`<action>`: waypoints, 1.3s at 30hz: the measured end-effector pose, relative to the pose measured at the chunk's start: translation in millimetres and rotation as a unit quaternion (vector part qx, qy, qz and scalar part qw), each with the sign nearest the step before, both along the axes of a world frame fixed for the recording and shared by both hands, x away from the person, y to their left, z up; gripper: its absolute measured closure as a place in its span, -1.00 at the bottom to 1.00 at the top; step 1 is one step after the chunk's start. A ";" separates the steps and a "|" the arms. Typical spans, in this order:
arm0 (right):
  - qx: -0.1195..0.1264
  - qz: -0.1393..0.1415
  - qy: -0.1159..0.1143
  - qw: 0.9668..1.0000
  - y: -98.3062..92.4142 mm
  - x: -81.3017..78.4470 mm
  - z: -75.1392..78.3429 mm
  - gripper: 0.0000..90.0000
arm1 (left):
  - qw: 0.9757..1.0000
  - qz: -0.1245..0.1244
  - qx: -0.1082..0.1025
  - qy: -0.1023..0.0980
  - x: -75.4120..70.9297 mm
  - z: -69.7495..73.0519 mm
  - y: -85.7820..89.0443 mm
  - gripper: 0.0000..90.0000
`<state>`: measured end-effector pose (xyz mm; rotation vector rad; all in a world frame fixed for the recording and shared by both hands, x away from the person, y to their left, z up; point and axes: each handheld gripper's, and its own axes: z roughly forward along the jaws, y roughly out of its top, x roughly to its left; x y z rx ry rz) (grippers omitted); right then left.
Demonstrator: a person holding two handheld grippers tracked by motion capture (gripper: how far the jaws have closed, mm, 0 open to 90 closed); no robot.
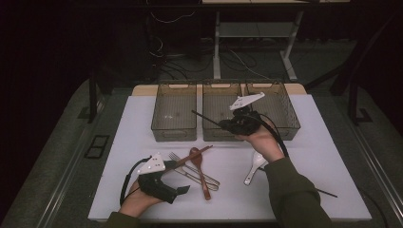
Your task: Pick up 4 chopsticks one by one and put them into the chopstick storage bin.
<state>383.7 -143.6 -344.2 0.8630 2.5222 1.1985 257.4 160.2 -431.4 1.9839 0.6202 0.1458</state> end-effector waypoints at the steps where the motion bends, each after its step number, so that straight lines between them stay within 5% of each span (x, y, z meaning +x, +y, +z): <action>1: 0.001 -0.002 0.000 1.000 2.4 2.2 0.4 0.90 | 1.000 0.000 0.000 0.000 0.1 -0.1 -0.1 -1.00; 16: -0.013 -0.021 0.014 1.000 48.9 39.9 5.1 0.90 | 1.000 -0.005 0.006 -0.003 0.3 0.2 -0.5 -1.00; 39: -0.066 -0.048 0.057 0.995 138.0 91.2 -20.0 0.89 | 1.000 -0.007 -0.007 -0.001 0.3 1.3 -1.4 -1.00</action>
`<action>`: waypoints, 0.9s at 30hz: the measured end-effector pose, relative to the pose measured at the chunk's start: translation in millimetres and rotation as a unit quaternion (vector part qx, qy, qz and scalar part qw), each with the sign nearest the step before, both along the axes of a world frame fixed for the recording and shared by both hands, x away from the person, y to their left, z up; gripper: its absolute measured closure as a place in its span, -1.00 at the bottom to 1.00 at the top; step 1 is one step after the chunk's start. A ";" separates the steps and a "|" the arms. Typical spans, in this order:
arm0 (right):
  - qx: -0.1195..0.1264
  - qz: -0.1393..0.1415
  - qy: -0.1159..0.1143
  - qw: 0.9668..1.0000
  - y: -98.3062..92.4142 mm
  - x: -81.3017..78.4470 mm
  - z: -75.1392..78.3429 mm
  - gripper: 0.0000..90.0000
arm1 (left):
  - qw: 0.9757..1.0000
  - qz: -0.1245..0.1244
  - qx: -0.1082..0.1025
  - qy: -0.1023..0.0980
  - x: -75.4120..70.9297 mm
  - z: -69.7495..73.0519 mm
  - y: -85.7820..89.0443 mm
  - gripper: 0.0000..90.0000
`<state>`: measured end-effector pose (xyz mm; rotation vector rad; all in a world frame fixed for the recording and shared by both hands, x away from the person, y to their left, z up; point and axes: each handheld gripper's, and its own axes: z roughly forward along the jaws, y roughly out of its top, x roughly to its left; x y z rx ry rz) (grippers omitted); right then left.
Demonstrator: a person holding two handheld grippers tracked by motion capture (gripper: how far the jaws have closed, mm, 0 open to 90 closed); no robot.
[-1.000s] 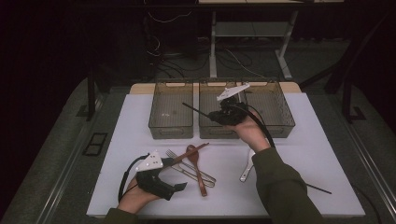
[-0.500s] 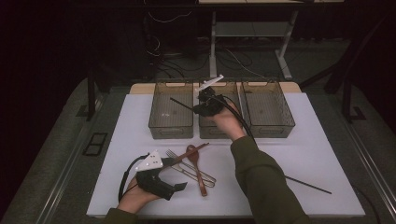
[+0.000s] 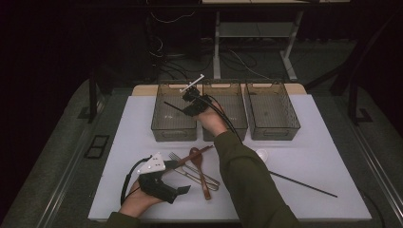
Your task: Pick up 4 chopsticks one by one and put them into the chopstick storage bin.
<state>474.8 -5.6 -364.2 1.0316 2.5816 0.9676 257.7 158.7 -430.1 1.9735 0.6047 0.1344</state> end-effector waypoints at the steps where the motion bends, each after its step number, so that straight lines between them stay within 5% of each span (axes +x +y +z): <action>1: -0.003 0.000 0.002 1.000 2.3 2.0 -0.8 0.89 | 1.000 -0.001 0.000 0.000 0.0 0.0 -0.3 -1.00; 9: -0.025 -0.009 0.004 1.000 21.0 15.5 -5.5 0.88 | 1.000 -0.004 -0.002 0.000 0.0 0.7 -1.0 -1.00; 27: 0.046 0.009 -0.013 0.999 4.0 3.4 15.2 0.14 | 1.000 -0.006 0.000 -0.002 0.0 0.4 -0.8 -1.00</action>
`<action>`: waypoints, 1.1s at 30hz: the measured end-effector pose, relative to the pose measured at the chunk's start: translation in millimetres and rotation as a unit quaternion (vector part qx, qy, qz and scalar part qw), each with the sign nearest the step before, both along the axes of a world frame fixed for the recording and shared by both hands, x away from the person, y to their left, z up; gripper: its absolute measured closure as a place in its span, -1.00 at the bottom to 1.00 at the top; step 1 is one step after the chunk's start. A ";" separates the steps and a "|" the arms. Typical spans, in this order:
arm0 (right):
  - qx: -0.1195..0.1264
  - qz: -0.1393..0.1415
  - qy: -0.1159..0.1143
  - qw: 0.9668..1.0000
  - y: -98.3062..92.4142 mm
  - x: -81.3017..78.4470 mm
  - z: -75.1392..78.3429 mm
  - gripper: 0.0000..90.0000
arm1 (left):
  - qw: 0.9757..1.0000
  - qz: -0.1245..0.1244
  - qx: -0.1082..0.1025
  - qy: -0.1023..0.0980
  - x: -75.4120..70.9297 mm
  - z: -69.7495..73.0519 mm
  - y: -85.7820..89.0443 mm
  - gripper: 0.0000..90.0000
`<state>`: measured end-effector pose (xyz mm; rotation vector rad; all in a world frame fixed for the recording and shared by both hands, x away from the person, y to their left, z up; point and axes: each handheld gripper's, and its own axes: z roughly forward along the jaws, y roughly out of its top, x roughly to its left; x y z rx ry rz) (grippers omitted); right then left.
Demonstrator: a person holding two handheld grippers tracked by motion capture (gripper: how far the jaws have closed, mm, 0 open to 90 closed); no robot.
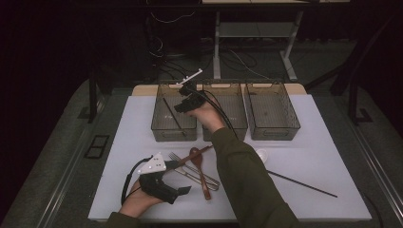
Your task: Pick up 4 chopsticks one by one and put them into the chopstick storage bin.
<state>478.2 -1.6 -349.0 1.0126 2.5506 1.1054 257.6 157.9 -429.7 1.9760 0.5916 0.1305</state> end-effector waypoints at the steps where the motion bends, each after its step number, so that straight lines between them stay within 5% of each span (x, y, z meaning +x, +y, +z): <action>1: 0.003 0.003 -0.001 1.000 -1.8 -1.7 0.9 0.10 | 1.000 0.000 0.001 0.000 0.0 -0.1 0.1 -1.00; 15: 0.043 0.047 -0.026 0.998 -50.2 -34.2 8.6 -0.27 | 1.000 0.001 0.009 0.001 -0.5 -1.6 -2.1 -1.00; 33: 0.074 0.070 -0.034 0.994 -125.7 -77.4 0.7 -0.27 | 1.000 0.002 0.009 0.006 0.3 -2.9 -3.2 -1.00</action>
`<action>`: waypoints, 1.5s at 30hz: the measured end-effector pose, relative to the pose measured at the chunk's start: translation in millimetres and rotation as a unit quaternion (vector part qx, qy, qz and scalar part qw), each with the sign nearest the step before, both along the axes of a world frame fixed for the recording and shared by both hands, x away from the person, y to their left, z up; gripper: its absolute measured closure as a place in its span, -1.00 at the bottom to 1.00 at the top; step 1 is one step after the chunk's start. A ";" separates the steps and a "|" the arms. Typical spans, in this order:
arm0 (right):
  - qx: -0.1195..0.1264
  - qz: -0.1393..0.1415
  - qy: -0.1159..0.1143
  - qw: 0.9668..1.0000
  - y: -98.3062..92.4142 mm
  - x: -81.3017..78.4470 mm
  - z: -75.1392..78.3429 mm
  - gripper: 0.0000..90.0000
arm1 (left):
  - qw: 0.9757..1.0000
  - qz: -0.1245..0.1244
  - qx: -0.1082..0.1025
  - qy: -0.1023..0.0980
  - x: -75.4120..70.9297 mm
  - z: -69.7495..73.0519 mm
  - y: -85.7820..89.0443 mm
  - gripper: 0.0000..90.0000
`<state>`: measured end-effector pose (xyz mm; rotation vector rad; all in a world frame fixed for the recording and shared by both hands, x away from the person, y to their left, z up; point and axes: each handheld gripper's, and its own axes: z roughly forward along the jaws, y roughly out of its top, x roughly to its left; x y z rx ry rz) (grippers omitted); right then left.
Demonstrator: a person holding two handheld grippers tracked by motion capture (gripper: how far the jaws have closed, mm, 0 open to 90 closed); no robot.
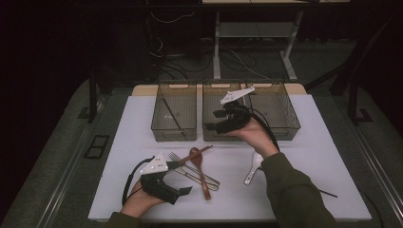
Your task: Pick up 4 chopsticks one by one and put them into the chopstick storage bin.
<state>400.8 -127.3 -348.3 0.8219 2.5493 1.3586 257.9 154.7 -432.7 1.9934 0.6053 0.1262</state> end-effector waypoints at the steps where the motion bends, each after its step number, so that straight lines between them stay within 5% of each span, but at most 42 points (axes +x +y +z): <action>1: 0.002 0.000 -0.001 1.000 -3.8 -2.5 -0.7 -0.27 | 1.000 0.000 0.000 0.000 0.1 0.0 0.0 -1.00; 22: 0.040 -0.006 -0.003 0.999 -82.1 -55.3 -16.3 -0.26 | 1.000 0.004 0.000 0.002 0.8 -0.6 0.6 -1.00; 45: 0.023 -0.035 0.014 0.999 -155.3 -96.4 -36.6 -0.15 | 1.000 0.006 0.001 -0.002 0.3 0.2 2.9 -1.00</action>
